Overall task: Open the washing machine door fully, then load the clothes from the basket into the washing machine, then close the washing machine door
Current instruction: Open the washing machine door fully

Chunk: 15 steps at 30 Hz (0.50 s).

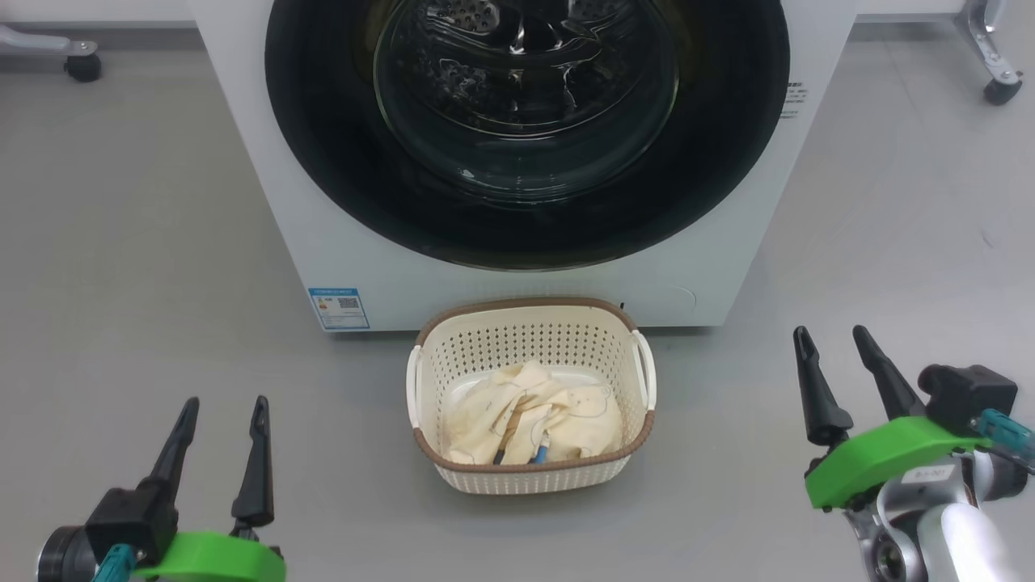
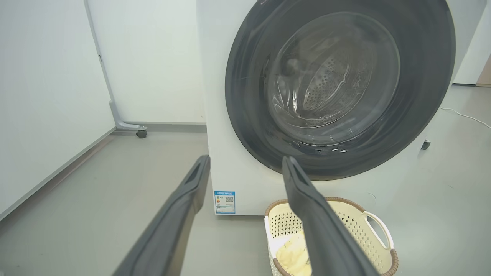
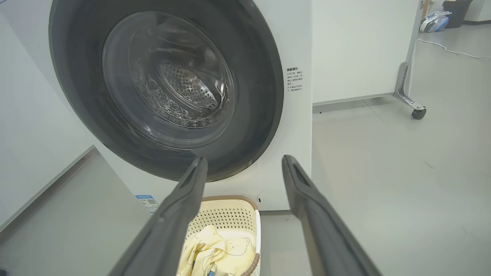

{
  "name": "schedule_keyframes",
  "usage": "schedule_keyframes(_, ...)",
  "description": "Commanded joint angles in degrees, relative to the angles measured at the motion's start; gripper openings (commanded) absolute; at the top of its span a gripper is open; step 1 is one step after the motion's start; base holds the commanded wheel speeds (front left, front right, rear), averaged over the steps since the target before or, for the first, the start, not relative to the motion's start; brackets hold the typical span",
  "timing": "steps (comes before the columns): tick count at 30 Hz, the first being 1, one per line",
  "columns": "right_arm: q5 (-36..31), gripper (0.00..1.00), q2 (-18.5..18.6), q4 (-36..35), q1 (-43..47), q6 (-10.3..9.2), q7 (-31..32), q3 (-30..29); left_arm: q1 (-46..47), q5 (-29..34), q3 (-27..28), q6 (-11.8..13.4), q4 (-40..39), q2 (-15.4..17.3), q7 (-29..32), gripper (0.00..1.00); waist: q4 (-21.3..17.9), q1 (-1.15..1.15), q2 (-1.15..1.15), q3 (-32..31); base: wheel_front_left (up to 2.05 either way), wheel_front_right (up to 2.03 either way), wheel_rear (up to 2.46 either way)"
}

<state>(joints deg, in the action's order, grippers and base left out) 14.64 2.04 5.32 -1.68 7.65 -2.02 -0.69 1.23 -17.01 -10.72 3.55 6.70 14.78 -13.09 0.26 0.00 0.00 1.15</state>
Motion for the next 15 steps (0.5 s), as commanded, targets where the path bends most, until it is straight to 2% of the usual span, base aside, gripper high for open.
schedule_keyframes(1,0.1,1.0,0.8,-1.7,-3.2,-0.16,-0.4,0.8,3.5,-0.5,2.0,-0.1,-1.8,1.3,-0.5,1.0,0.0,0.0,0.0,0.0,1.23,1.23,-2.46)
schedule_keyframes(15,0.2,1.0,0.8,-2.1,-3.4,-0.16,-1.0,0.5,3.9,-1.5,1.9,0.0,-1.9,1.3,-0.7,1.0,0.2,0.0,0.0,0.9,1.21,1.21,-2.41)
